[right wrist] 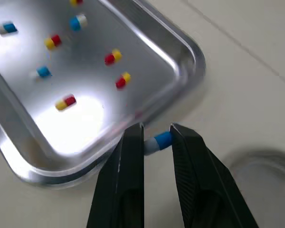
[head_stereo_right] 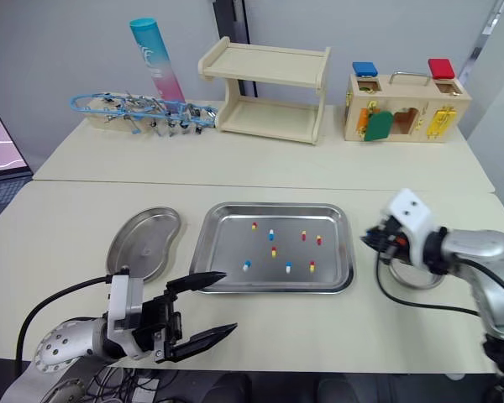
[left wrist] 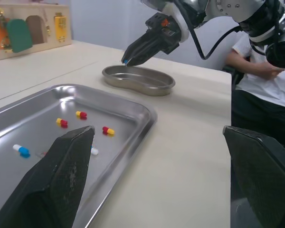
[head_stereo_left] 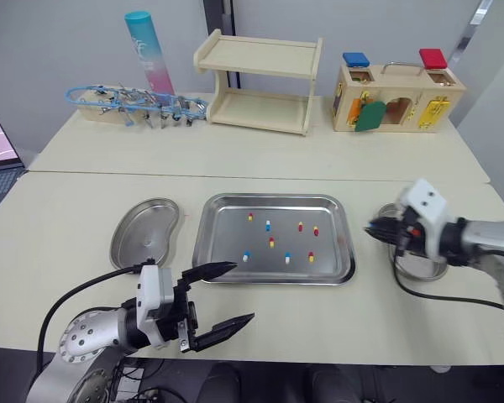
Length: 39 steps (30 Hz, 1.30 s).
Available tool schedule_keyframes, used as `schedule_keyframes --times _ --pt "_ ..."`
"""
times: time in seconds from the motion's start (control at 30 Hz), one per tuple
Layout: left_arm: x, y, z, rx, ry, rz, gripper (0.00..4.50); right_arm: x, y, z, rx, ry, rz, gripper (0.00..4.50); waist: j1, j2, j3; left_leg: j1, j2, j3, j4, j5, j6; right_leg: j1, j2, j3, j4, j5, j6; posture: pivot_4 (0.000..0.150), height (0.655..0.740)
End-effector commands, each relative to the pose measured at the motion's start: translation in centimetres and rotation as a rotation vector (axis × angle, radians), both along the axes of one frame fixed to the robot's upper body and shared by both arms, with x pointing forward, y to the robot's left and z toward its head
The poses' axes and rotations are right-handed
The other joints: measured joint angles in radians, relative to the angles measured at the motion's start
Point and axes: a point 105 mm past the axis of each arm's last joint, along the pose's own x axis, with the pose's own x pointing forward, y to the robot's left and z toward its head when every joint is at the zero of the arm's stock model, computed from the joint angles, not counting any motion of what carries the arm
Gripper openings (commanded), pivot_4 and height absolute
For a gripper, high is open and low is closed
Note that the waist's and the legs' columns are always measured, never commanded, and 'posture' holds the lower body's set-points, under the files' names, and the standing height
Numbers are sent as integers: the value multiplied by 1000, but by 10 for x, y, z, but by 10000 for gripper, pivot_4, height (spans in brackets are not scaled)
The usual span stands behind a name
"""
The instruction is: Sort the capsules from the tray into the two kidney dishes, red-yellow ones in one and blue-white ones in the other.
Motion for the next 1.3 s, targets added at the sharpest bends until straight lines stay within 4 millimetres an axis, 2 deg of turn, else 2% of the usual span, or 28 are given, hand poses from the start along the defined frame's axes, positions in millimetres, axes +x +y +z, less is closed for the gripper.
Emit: schedule_keyframes --times 0.03,0.13,0.2,0.63,0.67,0.73,1.0,1.03,1.23,1.3 --pt "-6 -8 9 -20 -35 -69 45000 -7 -30 8 -56 -18 -55 5450 -3 0 0 0 0 0 0 0 0 0 0 0 1 0 0 1500 7400" --pt "-7 -12 9 -21 -43 -104 45000 -13 -54 3 -109 10 -105 5450 -6 0 0 2 0 0 0 0 0 1 0 1 1 0 0 1500 7400" --pt "-7 -14 10 -27 -46 -114 45000 -14 -61 2 -126 13 -115 5450 -7 0 0 2 0 1 0 0 0 1 0 1 1 0 0 1500 7400" --pt "-4 -22 11 -60 -72 -117 45000 -4 -66 2 -126 -11 -132 5450 -3 0 0 2 0 1 1 0 0 2 0 1 0 0 0 1500 7400" --pt "-4 -22 11 -62 -72 -117 45000 -3 -66 2 -126 -14 -135 12656 -3 0 0 2 0 1 1 0 0 2 0 1 0 0 0 1500 7400" --pt "-4 -22 11 -64 -75 -117 45000 -2 -68 4 -129 -21 -144 17042 -3 0 0 2 0 1 1 0 0 2 0 1 0 0 0 1500 7400" --pt "-1 -19 9 -64 -79 -100 45000 1 -74 10 -130 -51 -163 43310 -3 0 0 3 0 1 1 0 0 2 0 1 0 0 0 1500 7400" --pt "0 -18 9 -64 -78 -89 45000 1 -75 12 -130 -59 -160 44860 -3 0 0 3 0 1 1 0 0 2 0 1 0 0 0 1500 7400" --pt "10 -5 5 -28 -107 26 45000 2 -73 15 -109 -120 -99 44860 -3 0 0 3 0 1 1 0 0 3 0 1 0 0 0 1500 7400" --pt "19 11 4 2 -110 150 45000 -2 -72 14 -124 -137 -51 44860 -3 0 0 3 0 1 1 0 0 3 0 1 0 0 0 1500 7400"
